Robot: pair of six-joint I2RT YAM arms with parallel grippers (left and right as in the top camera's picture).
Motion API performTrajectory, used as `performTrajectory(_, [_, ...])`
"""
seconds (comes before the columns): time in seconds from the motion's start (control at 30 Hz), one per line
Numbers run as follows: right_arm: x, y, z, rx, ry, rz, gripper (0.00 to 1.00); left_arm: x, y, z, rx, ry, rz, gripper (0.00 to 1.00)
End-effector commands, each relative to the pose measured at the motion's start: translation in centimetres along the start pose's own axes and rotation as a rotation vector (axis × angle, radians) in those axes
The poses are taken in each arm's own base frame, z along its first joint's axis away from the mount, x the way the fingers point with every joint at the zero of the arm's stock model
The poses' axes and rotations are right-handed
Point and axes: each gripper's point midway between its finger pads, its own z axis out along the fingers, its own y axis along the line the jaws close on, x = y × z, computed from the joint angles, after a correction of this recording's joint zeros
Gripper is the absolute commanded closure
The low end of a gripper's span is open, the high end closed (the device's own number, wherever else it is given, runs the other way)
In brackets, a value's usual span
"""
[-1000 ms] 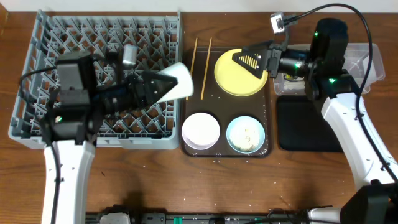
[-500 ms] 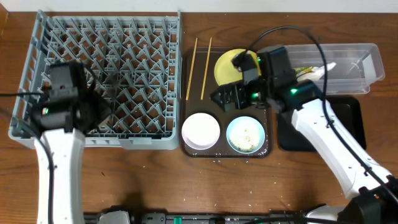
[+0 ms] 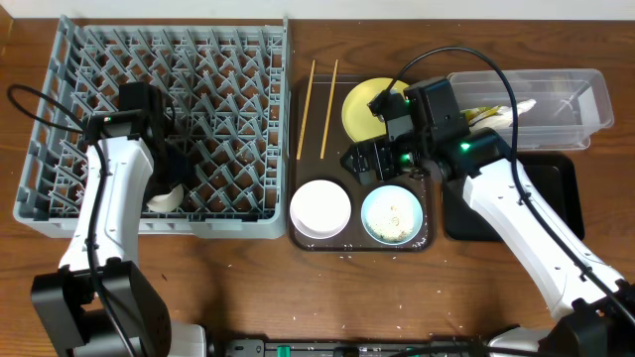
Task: Sort waste into correct bins and load items into the dishwasher
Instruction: 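Place the white bowl into the dish rack with the left gripper, then grasp the light-blue rice bowl with the right gripper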
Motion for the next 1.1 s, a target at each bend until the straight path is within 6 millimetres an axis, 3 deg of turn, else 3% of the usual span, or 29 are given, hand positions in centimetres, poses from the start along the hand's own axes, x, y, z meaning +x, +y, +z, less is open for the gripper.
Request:
performTrajectory(0.0, [0.2, 0.2, -0.3, 0.004, 0.004, -0.016, 0.01, -1.0, 0.1, -0.9, 0.005, -0.048, 0.000, 0.18])
performTrajectory(0.1, [0.3, 0.1, -0.3, 0.005, 0.009, -0.014, 0.01, -1.0, -0.1, -2.1, 0.052, -0.067, 0.001, 0.17])
performTrajectory(0.2, [0.3, 0.2, -0.3, 0.001, 0.007, -0.010, 0.01, -0.4, -1.7, -4.9, 0.213, -0.088, 0.050, 0.17])
performTrajectory(0.27, [0.3, 0.2, -0.3, 0.001, 0.009, 0.025, 0.01, 0.4, -4.1, -7.9, 0.418, -0.111, 0.167, 0.17])
performTrajectory(0.33, [0.6, 0.3, -0.3, 0.003, 0.020, 0.020, 0.01, 2.4, -7.0, -13.3, 0.719, -0.167, 0.363, 0.17])
performTrajectory(0.37, [0.9, 0.3, -0.3, 0.005, 0.031, 0.017, 0.01, 3.2, -7.5, -15.2, 0.805, -0.192, 0.407, 0.17])
performTrajectory(0.43, [1.8, -0.4, -0.1, 0.061, 0.062, 0.019, 0.07, 4.2, -7.4, -18.7, 0.908, -0.270, 0.450, 0.17])
performTrajectory(0.53, [3.1, -1.4, 0.4, 0.153, 0.111, 0.010, 0.18, 4.9, -6.2, -21.3, 0.941, -0.360, 0.460, 0.16])
performTrajectory(0.6, [4.1, -1.0, 1.4, 0.160, 0.156, -0.005, 0.25, 5.5, -5.4, -22.7, 0.960, -0.414, 0.465, 0.11])
performTrajectory(0.67, [4.6, -0.8, 2.1, 0.165, 0.176, -0.015, 0.33, 5.8, -4.9, -23.5, 0.970, -0.442, 0.468, 0.10])
performTrajectory(0.77, [5.8, -2.1, 3.5, 0.251, 0.223, 0.077, 0.41, 6.2, -4.5, -24.0, 0.977, -0.458, 0.466, 0.10])
performTrajectory(0.93, [8.6, -3.6, 6.8, 0.311, 0.331, 0.189, 0.61, 6.7, -4.5, -23.0, 0.957, -0.405, 0.461, 0.10])
performTrajectory(1.07, [10.5, -4.9, 8.7, 0.361, 0.391, 0.307, 0.68, 6.6, -4.8, -22.1, 0.944, -0.366, 0.457, 0.10])
